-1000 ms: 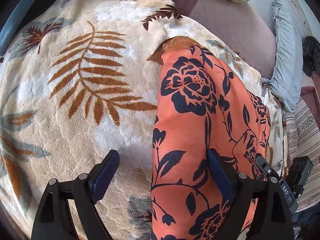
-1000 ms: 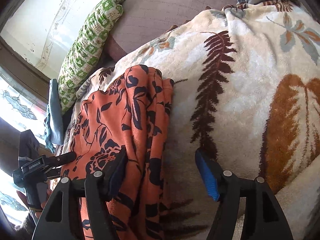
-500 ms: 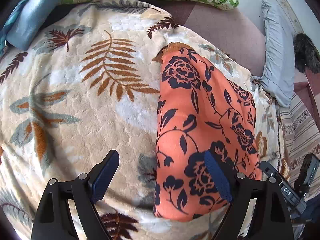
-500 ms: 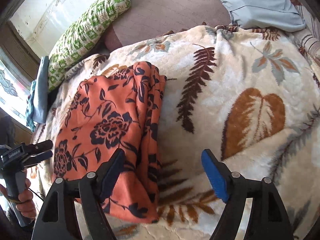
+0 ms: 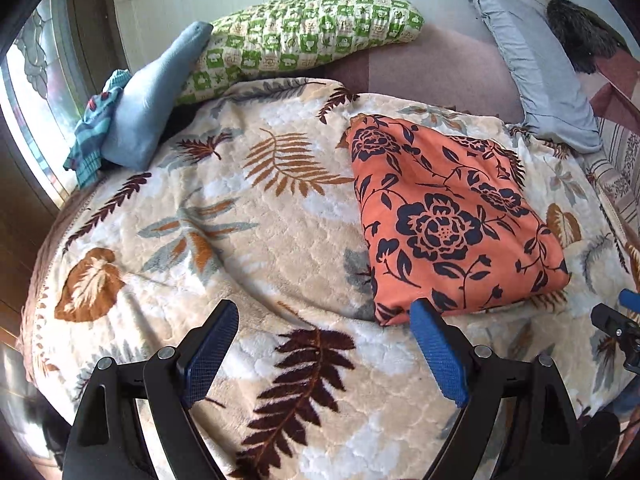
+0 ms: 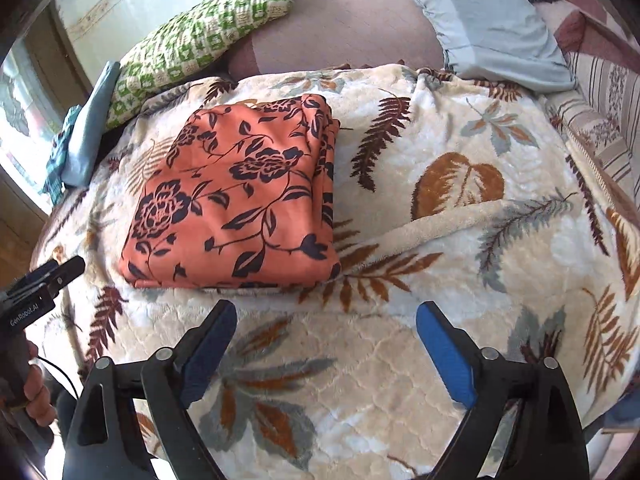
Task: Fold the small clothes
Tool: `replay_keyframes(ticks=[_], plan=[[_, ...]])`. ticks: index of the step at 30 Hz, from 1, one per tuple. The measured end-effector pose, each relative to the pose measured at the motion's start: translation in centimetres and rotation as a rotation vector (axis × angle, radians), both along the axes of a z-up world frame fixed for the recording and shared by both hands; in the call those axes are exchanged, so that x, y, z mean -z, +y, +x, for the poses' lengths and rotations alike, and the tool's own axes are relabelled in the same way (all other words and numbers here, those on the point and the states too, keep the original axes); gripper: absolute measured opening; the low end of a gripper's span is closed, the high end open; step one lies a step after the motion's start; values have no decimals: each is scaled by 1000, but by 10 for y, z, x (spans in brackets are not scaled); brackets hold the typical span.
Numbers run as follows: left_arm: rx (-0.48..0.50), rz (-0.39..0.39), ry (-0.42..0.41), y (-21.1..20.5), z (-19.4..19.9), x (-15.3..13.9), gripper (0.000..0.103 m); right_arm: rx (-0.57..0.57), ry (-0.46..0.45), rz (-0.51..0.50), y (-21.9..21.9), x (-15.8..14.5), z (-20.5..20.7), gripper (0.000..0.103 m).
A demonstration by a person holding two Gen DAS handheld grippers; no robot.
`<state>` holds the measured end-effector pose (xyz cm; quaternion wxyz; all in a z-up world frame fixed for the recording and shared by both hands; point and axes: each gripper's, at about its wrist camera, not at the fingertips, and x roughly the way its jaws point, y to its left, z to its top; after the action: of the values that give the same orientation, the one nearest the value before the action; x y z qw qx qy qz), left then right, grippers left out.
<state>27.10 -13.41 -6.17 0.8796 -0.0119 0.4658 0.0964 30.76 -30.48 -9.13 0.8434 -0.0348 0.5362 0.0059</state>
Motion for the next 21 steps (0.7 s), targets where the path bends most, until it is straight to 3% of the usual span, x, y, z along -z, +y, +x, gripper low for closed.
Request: replay_keyframes(ticks=[4, 12, 21], plan=[[5, 65, -5, -10, -25, 3, 88, -77, -78, -119, 22, -17, -21, 102], [-15, 49, 50, -13, -34, 9, 88, -76, -125, -110, 20, -31, -32, 102], [50, 0, 0, -19, -40, 1, 87, -48, -140, -105, 12, -30, -38, 102]])
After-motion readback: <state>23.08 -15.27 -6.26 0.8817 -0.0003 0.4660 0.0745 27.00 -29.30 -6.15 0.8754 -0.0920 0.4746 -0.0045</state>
